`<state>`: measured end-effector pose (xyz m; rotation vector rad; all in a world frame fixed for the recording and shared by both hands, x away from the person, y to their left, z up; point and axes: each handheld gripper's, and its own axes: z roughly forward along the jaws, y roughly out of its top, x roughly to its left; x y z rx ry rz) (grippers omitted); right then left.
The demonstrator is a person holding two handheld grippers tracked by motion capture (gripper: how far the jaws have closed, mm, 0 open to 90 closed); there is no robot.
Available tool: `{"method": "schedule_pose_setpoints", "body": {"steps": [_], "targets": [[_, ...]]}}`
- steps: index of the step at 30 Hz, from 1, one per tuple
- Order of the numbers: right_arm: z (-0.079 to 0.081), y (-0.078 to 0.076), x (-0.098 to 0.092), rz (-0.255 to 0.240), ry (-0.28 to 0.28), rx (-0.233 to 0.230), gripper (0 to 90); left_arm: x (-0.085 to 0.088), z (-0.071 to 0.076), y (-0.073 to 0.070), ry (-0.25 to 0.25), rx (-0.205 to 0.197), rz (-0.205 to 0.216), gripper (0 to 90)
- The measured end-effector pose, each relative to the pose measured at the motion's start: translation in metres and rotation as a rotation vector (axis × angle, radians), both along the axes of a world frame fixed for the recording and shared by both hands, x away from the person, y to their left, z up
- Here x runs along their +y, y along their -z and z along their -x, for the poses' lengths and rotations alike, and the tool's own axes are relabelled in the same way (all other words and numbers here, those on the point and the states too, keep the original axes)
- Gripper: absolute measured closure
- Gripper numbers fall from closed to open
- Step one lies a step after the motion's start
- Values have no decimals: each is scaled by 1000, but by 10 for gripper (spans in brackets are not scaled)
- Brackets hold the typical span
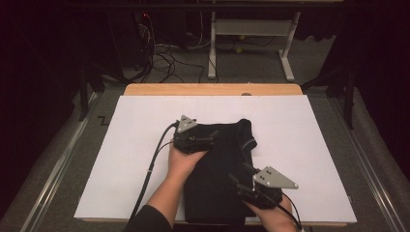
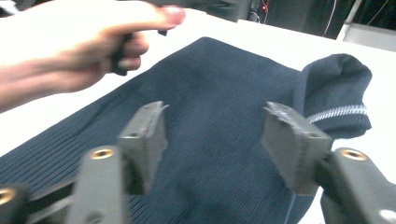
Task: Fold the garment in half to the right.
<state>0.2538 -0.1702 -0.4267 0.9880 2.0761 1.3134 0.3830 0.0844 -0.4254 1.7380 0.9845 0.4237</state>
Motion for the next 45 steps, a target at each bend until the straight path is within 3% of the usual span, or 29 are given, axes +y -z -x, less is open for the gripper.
{"method": "schedule_pose_setpoints", "body": {"steps": [1, 3, 6, 7, 13, 17, 25, 33, 35, 38, 45], "targets": [[-10, -2, 1, 2, -13, 12, 535, 5, 2, 1, 0, -1, 0, 0], [-23, -5, 4, 11, -18, 24, 630, 22, 10, 5, -5, -10, -4, 0], [-44, -9, 13, 66, 2, 16, 871, 46, 20, 11, -32, -17, 10, 0], [-51, -10, 15, 77, 12, 27, 900, 57, 24, 15, -43, -14, 16, 0], [-93, 3, 27, 179, 91, 104, 900, 103, 43, 27, -83, -6, 20, 0], [-105, 15, 19, 202, 167, 137, 900, 123, 54, 29, -99, -5, 14, 0], [-106, 37, -15, 192, 246, 191, 900, 141, 68, 32, -102, -3, -37, 0], [-88, 41, -54, 133, 260, 163, 900, 145, 77, 40, -80, 7, -61, 0], [-80, 40, -66, 124, 261, 144, 860, 147, 78, 40, -80, 6, -55, 0], [-69, 39, -84, 84, 239, 121, 718, 147, 80, 40, -75, 3, -52, 0], [-47, 37, -122, -38, 231, 72, 324, 143, 85, 40, -59, -8, -55, 0]]}}
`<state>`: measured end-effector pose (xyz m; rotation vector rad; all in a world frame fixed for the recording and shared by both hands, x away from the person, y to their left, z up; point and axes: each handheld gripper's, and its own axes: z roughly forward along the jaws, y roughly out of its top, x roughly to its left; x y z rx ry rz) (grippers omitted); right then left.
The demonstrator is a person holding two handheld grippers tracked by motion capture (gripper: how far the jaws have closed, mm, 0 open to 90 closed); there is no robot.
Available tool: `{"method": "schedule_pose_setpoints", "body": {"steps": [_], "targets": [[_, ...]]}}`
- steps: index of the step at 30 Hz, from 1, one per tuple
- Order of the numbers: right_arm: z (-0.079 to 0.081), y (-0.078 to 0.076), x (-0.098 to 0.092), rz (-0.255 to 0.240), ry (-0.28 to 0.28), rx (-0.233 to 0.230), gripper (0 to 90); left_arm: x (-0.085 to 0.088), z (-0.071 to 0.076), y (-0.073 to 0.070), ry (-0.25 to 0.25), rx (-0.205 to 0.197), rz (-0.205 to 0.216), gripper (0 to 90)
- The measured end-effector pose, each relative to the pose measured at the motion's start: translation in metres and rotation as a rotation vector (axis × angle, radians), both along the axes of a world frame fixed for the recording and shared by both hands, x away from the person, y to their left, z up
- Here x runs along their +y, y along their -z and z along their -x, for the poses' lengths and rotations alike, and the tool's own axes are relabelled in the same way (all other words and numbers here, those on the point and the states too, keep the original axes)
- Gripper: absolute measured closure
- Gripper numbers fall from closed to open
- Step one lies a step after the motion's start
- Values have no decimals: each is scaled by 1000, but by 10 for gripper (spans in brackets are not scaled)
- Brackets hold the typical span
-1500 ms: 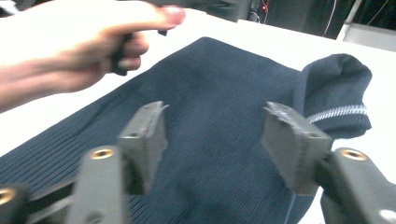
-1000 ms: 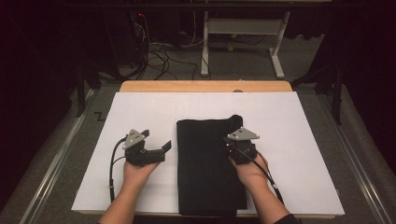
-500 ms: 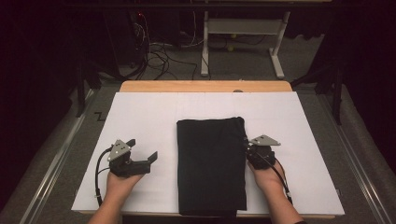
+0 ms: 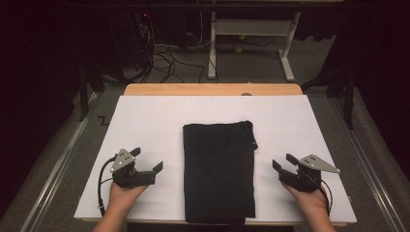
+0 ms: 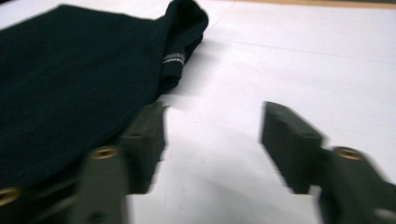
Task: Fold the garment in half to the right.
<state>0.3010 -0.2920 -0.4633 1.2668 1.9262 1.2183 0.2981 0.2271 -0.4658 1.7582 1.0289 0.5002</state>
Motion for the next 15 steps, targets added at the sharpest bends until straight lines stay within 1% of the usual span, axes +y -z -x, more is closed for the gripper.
{"method": "schedule_pose_setpoints", "body": {"steps": [1, 2, 4, 6, 8, 11, 15], "targets": [[3, 0, -3, -10, -7, -13, 280, 0, 1, 0, 0, -2, 3, 0], [7, 1, -7, -19, -16, -28, 240, 0, 3, 0, 1, -5, -6, 0], [13, 1, -12, -41, -24, -56, 159, 1, 5, 0, 5, -8, -12, 0], [20, 1, -16, -64, -16, -84, 78, 1, 7, 0, 6, -11, -16, 0], [25, 0, -19, -83, -3, -97, 0, 3, 9, 0, 8, -13, -13, 0], [31, -2, -22, -84, 5, -111, 0, 5, 12, -2, 11, -25, 2, 0], [37, -6, -17, -77, -12, -144, 0, 8, 13, -3, 14, -32, 22, 0]]}}
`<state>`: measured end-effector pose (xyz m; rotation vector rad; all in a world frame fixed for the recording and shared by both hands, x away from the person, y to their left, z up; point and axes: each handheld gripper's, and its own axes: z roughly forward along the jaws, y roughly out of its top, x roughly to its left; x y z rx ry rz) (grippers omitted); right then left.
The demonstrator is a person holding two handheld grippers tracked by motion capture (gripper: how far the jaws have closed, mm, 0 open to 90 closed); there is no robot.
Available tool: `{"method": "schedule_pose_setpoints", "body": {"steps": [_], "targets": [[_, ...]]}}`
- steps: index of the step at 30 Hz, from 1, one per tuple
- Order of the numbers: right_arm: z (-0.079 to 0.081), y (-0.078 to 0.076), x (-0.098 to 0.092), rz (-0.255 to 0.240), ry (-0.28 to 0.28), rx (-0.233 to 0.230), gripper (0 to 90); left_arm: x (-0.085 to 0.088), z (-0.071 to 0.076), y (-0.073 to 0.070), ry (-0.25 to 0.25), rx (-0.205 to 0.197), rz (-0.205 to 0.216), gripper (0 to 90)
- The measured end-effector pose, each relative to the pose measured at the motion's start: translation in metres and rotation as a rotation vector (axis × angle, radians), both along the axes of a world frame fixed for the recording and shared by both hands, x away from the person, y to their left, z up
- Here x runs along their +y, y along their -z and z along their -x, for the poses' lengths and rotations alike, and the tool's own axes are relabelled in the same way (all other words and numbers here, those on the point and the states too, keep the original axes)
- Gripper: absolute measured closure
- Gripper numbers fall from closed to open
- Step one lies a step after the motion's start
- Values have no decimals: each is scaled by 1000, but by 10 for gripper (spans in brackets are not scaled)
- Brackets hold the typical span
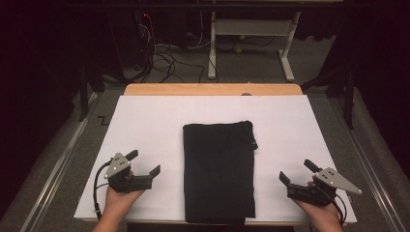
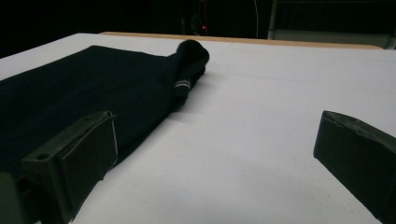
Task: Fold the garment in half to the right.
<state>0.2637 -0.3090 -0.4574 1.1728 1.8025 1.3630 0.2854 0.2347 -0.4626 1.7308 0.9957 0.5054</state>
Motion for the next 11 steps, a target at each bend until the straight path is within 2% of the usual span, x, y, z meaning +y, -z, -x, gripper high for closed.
{"method": "schedule_pose_setpoints", "body": {"steps": [3, 11], "targets": [[3, -4, 6, 34, -2, -33, 0, 2, -1, 1, -1, 4, 10, 0], [8, -9, 7, 48, 4, -57, 0, 5, 0, 1, 3, 2, 23, 0]]}}
